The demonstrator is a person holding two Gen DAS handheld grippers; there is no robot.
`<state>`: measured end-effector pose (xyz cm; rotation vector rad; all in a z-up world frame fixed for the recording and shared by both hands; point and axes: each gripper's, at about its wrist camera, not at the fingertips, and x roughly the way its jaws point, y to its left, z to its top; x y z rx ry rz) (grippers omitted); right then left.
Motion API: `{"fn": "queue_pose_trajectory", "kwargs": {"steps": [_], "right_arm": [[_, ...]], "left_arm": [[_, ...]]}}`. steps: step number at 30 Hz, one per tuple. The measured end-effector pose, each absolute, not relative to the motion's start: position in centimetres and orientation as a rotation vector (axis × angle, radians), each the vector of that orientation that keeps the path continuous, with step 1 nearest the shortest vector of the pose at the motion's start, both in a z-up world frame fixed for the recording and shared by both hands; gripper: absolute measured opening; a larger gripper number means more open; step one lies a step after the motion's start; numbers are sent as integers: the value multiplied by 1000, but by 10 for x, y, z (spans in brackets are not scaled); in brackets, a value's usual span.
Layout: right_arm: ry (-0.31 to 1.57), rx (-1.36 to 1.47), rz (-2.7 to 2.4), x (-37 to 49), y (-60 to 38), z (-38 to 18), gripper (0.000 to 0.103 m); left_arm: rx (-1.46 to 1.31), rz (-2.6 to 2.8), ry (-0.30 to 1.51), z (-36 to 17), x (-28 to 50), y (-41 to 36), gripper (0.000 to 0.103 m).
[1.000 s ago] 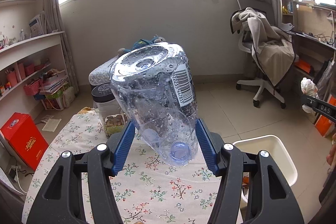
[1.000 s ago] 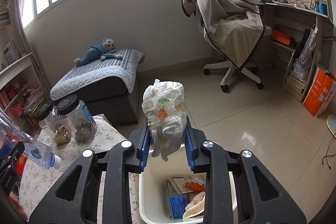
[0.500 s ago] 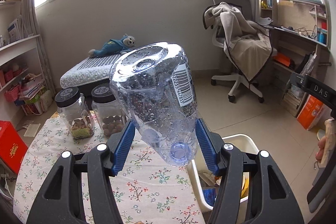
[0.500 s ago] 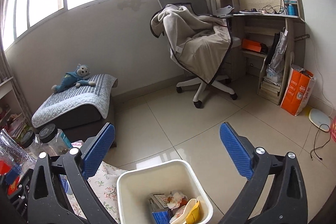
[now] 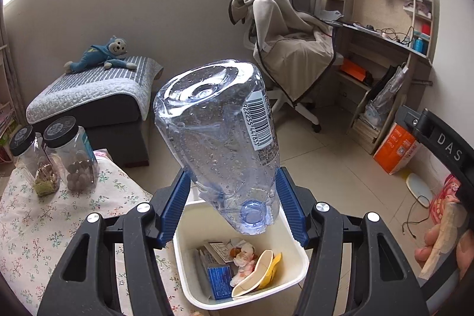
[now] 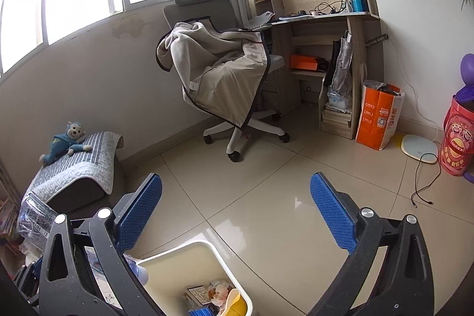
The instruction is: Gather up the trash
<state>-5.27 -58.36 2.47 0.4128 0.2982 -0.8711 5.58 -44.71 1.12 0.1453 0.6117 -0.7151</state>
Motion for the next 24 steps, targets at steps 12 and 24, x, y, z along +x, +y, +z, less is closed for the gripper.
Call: {"fn": "queue_pose_trajectory", "kwargs": {"steps": [12,24], "right_arm": [[258,372,-917,-75,-583,29,96],[249,241,-868,-67,-525,38,96]], "left_arm": [[145,-745,698,11,55,-463,76],[181,-574,532,42,41,-408,90]]}}
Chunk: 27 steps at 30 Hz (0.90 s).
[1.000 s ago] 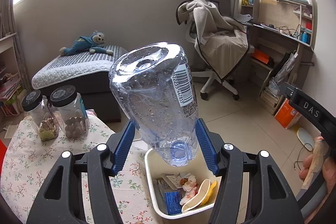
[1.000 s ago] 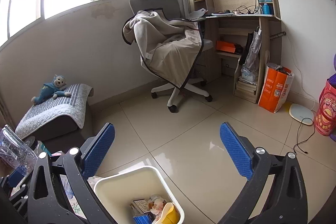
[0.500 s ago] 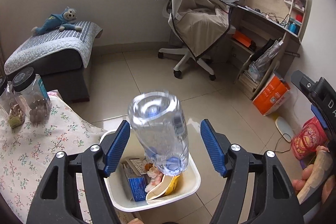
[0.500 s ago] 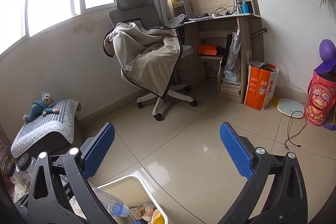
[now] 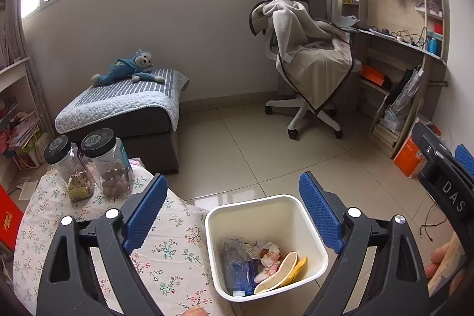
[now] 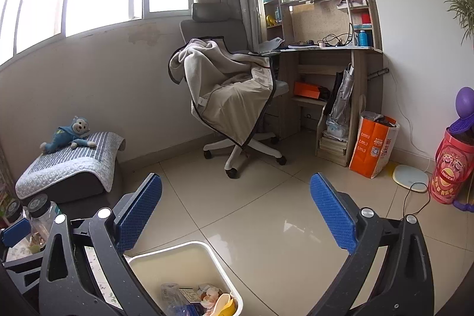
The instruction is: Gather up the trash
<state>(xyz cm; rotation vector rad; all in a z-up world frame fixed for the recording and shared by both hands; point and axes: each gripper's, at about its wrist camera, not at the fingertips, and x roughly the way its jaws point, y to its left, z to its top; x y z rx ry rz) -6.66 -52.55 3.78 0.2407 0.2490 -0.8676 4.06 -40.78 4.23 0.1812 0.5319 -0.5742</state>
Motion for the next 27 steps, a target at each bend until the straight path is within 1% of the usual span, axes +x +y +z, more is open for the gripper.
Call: {"fn": "queue_pose_trajectory", "kwargs": {"steps": [7,9,13,17,21,25,27], "right_arm": [[220,194,-773,-56,-480,40,96],[211,191,-772,-53,-466,40,96],[187,185,-759,-48,-439,43,96],[183,138,-697,-38,-411,43,96],[204,112,-636,-25,-385,39,96],[241,93,-572,-8,-358,34,96],[254,75,-551,1,-345,30,96]], "left_arm": [[181,-470,466,53,39,-359,93],[171,-427,443,55,39,-340,96],[163,-325,377,57,38,-304,96],[155,-256,362,56,42,-271,96],[136,-191,371,51,49,-238,96],[209,-99,297,43,42,-218,96],[193,-71,293,39,41,-205,96]]}}
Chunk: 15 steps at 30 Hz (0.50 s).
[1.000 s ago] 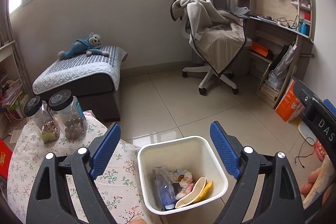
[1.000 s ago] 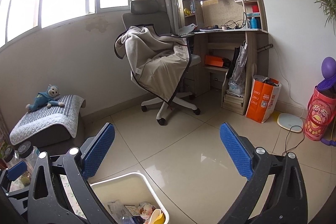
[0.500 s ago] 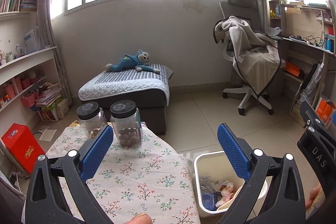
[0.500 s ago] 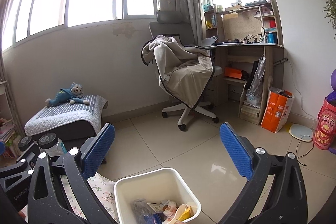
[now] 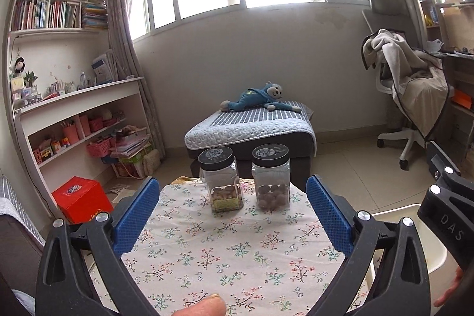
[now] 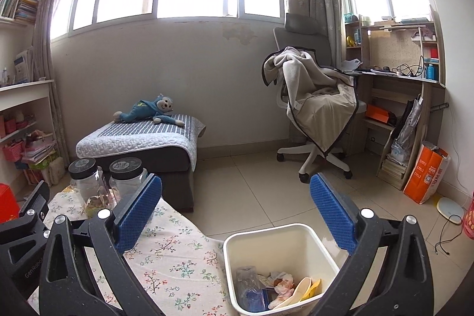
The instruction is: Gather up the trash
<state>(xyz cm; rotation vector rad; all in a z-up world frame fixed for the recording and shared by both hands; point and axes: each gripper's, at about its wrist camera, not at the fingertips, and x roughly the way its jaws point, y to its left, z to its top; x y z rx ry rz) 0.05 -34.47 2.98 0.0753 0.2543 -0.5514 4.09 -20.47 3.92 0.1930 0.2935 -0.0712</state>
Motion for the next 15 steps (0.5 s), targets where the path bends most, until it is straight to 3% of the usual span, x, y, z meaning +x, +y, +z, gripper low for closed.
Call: {"fn": "queue_pose_trajectory", "kwargs": {"steps": [15], "right_arm": [[281,31,-422,36,-277,23,96]], "left_arm": [[22,41,464,34,76,-113,96]]}}
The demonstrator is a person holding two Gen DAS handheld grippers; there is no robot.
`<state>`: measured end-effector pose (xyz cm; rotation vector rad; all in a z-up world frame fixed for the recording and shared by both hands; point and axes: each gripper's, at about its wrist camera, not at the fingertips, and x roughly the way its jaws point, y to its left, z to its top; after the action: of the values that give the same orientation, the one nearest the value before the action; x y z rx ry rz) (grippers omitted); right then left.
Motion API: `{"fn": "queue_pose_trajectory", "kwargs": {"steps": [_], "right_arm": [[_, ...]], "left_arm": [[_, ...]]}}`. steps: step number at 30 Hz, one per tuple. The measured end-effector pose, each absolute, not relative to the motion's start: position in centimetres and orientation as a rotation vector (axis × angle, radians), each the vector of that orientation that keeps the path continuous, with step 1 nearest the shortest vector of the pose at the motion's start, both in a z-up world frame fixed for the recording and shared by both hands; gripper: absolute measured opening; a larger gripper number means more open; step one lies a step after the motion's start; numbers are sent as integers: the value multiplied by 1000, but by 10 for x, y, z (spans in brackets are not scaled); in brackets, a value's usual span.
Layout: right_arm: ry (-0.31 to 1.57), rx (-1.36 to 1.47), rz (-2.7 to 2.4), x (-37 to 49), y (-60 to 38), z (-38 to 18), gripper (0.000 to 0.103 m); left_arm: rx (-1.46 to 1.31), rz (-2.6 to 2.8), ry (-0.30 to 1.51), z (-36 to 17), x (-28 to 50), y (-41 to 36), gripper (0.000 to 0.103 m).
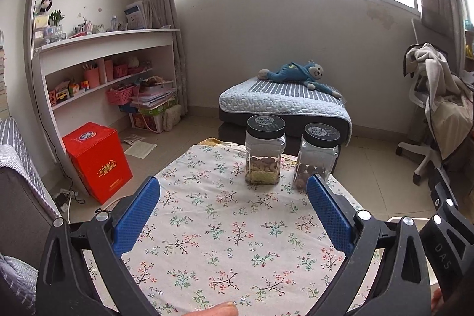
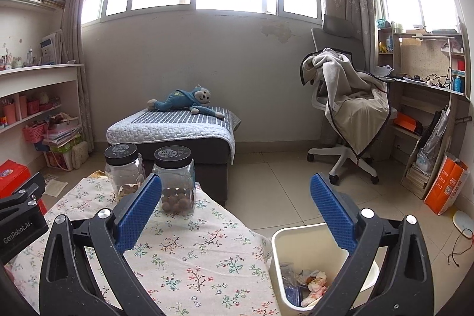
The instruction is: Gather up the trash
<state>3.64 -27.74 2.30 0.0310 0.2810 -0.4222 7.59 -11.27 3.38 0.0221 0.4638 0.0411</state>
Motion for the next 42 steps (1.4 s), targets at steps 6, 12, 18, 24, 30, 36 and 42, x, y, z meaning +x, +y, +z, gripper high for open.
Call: {"fn": "queue_pose_trajectory", "kwargs": {"steps": [6,12,18,24,30,36,42], "right_arm": [[310,27,-364,48,-258,18,96],[335,27,-339,59,-245,13,96],[359,41,-328,67,-240,7,96],[369,37,-316,71,-235,5,96],[377,34,-313,73,-234,3,96],[381,40,-318,73,-236,2,96],[383,43,-318,74,-237,1,96]], "left_arm": [[1,68,507,24,80,-93,96],[-5,84,514,21,83,-82,96],[-8,96,527,16,87,-75,96],[-10,106,542,11,90,-70,96],[-13,104,548,8,92,-70,96],[-10,103,548,8,93,-71,96],[-10,101,550,7,94,-73,96]]}}
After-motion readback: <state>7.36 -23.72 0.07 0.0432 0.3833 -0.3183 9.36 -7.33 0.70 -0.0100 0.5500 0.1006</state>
